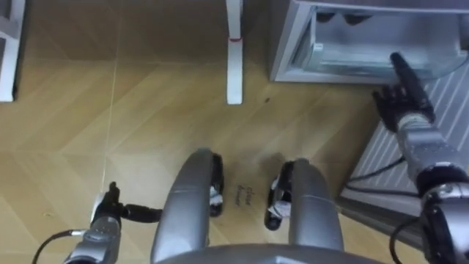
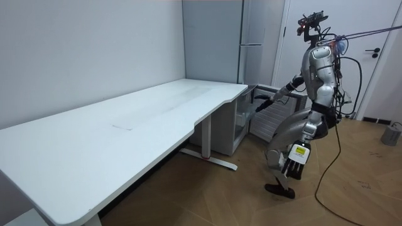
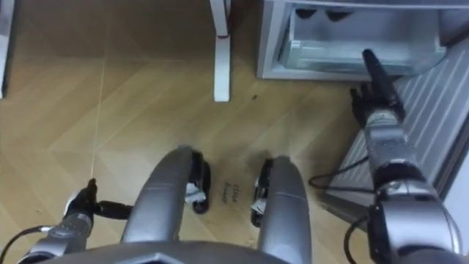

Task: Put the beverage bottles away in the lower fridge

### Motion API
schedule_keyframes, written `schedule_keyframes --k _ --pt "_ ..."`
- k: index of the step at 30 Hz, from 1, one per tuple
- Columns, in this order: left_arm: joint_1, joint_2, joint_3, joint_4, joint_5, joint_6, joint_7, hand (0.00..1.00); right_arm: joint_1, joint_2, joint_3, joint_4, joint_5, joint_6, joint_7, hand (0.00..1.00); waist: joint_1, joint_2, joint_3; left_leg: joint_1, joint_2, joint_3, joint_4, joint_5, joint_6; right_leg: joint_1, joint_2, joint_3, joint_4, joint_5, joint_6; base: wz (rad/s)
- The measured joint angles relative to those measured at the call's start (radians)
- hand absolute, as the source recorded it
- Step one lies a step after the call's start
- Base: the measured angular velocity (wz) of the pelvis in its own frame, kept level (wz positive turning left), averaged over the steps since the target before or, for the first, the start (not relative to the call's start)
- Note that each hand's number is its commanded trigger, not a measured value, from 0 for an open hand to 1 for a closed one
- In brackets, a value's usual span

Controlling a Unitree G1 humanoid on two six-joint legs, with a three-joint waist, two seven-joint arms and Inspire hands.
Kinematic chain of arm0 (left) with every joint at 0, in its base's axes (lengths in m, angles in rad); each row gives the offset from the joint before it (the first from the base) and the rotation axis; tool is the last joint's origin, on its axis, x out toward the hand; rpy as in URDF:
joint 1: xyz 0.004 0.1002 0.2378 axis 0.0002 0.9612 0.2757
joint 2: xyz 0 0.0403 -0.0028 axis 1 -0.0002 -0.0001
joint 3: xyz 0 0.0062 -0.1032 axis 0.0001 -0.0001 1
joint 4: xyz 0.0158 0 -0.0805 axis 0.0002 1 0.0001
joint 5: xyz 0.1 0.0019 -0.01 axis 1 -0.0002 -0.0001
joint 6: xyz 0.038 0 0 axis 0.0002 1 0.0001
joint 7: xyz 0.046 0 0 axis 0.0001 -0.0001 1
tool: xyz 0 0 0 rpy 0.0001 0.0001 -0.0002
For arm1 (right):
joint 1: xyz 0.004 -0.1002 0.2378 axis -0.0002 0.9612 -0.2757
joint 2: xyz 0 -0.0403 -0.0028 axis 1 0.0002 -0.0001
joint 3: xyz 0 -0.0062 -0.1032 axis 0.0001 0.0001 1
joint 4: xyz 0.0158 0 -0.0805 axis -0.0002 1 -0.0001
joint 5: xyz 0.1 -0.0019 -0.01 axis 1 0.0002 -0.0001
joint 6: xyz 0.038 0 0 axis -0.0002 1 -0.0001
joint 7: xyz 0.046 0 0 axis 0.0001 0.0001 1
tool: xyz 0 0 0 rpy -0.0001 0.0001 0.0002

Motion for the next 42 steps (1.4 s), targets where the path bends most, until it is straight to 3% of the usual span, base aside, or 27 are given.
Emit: schedule_keyframes --k 3,7,12,16,22,26,33,38,41,42 --pt "-0.008 0.001 -0.001 -0.014 0.001 0.001 -0.001 0.00 -0.065 -0.008 0.000 0.026 0.000 0.000 0.040 0.00 0.003 -0.007 0.0034 -0.069 -0.002 0.000 0.079 -0.020 -0.003 -0.071 -0.008 0.012 0.085 -0.026 -0.005 0.04" --pt "-0.005 0.018 -0.001 -0.019 0.000 0.001 -0.001 0.00 -0.084 -0.014 0.001 0.026 -0.005 0.003 0.080 0.00 0.003 -0.021 0.0061 -0.123 -0.002 -0.008 0.151 -0.040 -0.008 -0.119 -0.015 0.010 0.160 -0.056 -0.011 0.05" --pt "-0.002 0.027 -0.029 -0.022 0.000 0.002 -0.007 0.00 -0.086 -0.041 0.015 0.022 -0.011 0.003 0.110 0.00 0.003 -0.043 0.0029 -0.205 -0.012 -0.012 0.206 -0.039 -0.012 -0.201 -0.033 0.012 0.228 -0.069 -0.017 0.08" --pt "-0.002 0.031 -0.034 -0.015 0.000 0.001 -0.013 0.00 -0.108 -0.068 0.056 0.022 -0.021 0.002 0.101 0.00 0.011 -0.067 0.0073 -0.232 -0.018 -0.014 0.229 -0.037 -0.013 -0.227 -0.044 0.014 0.257 -0.073 -0.021 0.04" --pt "0.005 0.043 -0.020 -0.016 0.000 0.001 -0.016 0.00 -0.160 -0.103 0.061 0.021 -0.022 -0.006 0.034 0.00 0.024 -0.072 0.0063 -0.277 -0.022 -0.031 0.234 -0.027 -0.026 -0.259 -0.054 -0.007 0.261 -0.072 -0.029 0.08" --pt "0.004 0.066 0.009 -0.018 0.000 -0.002 -0.028 0.00 -0.187 -0.111 0.065 0.019 -0.023 -0.037 -0.004 0.00 0.047 -0.090 0.0072 -0.292 -0.038 -0.040 0.219 -0.017 -0.030 -0.265 -0.078 -0.026 0.260 -0.081 -0.042 0.16" --pt "0.026 0.091 0.014 0.018 0.000 -0.001 -0.040 0.00 -0.201 -0.114 0.069 0.021 -0.015 -0.113 -0.034 0.00 0.102 -0.099 0.0134 -0.299 -0.055 -0.078 0.218 -0.020 -0.037 -0.243 -0.096 -0.072 0.259 -0.108 -0.069 0.16" --pt "0.050 0.107 0.014 0.024 0.001 0.001 -0.054 0.00 -0.200 -0.113 0.096 0.021 -0.016 -0.164 -0.063 0.00 0.123 -0.093 0.0173 -0.309 -0.061 -0.105 0.221 -0.018 -0.054 -0.235 -0.099 -0.099 0.259 -0.121 -0.082 0.09" --pt "0.060 0.111 0.014 0.016 0.001 -0.010 -0.057 0.00 -0.200 -0.114 0.098 0.021 -0.016 -0.192 -0.088 0.00 0.138 -0.087 0.0214 -0.317 -0.071 -0.122 0.224 -0.016 -0.071 -0.234 -0.101 -0.111 0.263 -0.127 -0.079 0.08" --pt "0.074 0.113 0.014 0.005 0.001 -0.012 -0.057 0.00 -0.199 -0.115 0.098 0.021 -0.016 -0.204 -0.102 0.00 0.152 -0.082 0.0220 -0.319 -0.071 -0.127 0.225 -0.015 -0.074 -0.230 -0.106 -0.120 0.263 -0.130 -0.091 0.05"
